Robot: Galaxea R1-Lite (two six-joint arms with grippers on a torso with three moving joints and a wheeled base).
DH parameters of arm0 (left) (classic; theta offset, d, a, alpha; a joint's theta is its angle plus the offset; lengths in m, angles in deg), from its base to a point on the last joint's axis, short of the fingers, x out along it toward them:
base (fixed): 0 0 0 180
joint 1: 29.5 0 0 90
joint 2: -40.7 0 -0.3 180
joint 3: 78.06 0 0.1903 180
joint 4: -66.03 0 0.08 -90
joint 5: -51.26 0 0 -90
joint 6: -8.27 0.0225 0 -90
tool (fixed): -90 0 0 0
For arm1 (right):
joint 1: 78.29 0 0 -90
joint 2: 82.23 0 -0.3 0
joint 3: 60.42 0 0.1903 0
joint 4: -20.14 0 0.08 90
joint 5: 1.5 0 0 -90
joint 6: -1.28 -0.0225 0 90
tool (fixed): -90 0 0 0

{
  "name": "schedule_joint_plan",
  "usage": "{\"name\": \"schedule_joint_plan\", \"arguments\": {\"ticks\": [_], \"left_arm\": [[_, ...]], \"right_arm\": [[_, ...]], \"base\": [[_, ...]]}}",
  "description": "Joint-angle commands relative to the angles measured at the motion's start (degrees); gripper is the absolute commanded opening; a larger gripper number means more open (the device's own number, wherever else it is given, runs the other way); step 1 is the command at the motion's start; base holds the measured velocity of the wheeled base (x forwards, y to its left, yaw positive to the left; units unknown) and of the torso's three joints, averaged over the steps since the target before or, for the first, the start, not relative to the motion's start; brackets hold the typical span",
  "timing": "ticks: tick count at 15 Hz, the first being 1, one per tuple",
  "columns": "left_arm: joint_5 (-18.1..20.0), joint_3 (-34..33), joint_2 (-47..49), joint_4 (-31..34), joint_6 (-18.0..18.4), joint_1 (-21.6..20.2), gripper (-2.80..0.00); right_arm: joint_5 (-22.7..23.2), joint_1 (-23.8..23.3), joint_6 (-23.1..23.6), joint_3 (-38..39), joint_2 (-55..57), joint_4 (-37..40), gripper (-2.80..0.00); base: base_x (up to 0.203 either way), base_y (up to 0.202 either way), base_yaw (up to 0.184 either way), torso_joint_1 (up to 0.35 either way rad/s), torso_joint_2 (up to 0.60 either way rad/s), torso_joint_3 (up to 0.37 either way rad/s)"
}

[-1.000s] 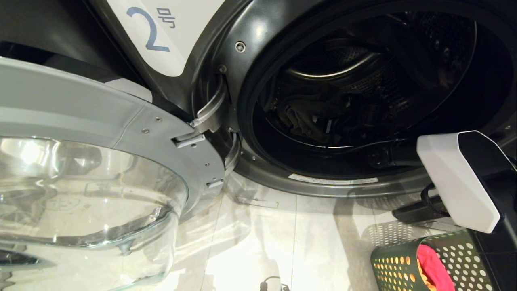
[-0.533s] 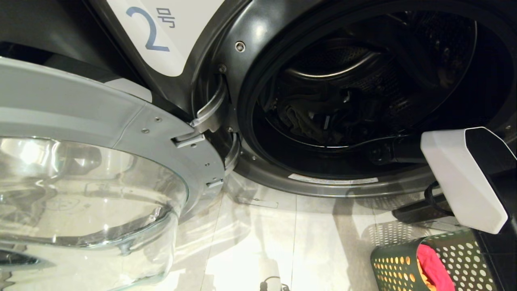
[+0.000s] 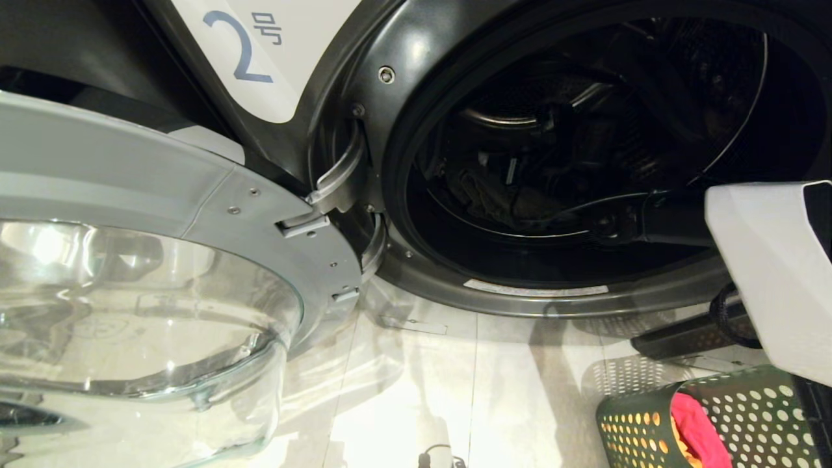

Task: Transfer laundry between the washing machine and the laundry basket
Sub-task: Pick a cloth and place it into the basket

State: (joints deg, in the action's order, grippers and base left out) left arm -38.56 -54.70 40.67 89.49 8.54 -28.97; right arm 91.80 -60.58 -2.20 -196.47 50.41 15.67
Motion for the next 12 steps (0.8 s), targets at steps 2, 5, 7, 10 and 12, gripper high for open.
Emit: {"name": "schedule_joint_plan", "arguments": {"ticks": [2,5,7,10,12], "left_arm": [[0.0,0.0,0.0,0.0,0.0,0.0,-2.80],[0.0,0.0,0.0,0.0,0.0,0.0,-2.80],[0.0,0.0,0.0,0.0,0.0,0.0,-2.80],[0.0,0.0,0.0,0.0,0.0,0.0,-2.80],[0.0,0.0,0.0,0.0,0.0,0.0,-2.80]], "right_arm": [[-6.6,2.6,0.5,0.9,-6.1,2.5,0.00],[-8.0,2.6,0.7,3.7,-10.9,2.9,0.00],[-8.5,4.4,1.1,8.6,-14.3,3.1,0.00],[-8.7,7.6,1.6,23.9,-25.0,2.9,0.00],[-9.1,9.5,2.2,27.2,-30.1,3.0,0.00]], "base": [[0.000,0.000,0.000,0.000,0.00,0.000],[0.000,0.000,0.000,0.000,0.00,0.000],[0.000,0.000,0.000,0.000,0.00,0.000],[0.000,0.000,0.000,0.000,0.00,0.000],[0.000,0.000,0.000,0.000,0.00,0.000]]}}
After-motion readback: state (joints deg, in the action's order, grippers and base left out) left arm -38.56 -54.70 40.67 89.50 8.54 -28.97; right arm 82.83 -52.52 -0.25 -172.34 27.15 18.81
